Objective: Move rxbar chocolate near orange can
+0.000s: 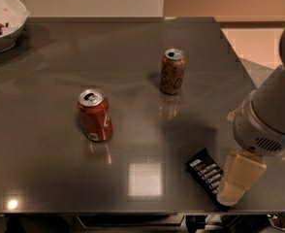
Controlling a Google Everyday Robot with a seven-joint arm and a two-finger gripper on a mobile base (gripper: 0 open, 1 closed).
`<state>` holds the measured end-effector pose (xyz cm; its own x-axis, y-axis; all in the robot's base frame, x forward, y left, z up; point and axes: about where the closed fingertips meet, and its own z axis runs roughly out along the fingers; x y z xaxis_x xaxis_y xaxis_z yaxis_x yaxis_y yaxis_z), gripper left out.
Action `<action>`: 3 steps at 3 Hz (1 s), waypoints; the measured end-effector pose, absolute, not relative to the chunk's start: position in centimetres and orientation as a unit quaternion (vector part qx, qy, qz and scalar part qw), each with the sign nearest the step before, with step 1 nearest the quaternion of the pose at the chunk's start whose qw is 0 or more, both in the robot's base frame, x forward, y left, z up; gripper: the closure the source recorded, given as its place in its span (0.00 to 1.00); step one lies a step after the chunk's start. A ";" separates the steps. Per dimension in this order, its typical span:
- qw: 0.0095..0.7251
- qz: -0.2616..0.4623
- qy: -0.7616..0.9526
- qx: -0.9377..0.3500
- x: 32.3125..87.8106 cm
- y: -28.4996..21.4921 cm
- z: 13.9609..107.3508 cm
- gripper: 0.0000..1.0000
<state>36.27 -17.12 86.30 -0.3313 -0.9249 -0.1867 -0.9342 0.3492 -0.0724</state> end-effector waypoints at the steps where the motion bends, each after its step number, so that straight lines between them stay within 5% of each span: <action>1: 0.079 0.017 0.844 -0.530 35.4 -17.3 84.6 0.00; 3: 0.050 0.017 0.864 -0.500 33.7 -16.4 82.4 0.05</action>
Offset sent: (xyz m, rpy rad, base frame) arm -0.0317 0.0069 -0.0445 -0.0634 0.0968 -0.2119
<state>33.71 -16.41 82.38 -0.4949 -0.8626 -0.1043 -0.8661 0.4994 -0.0204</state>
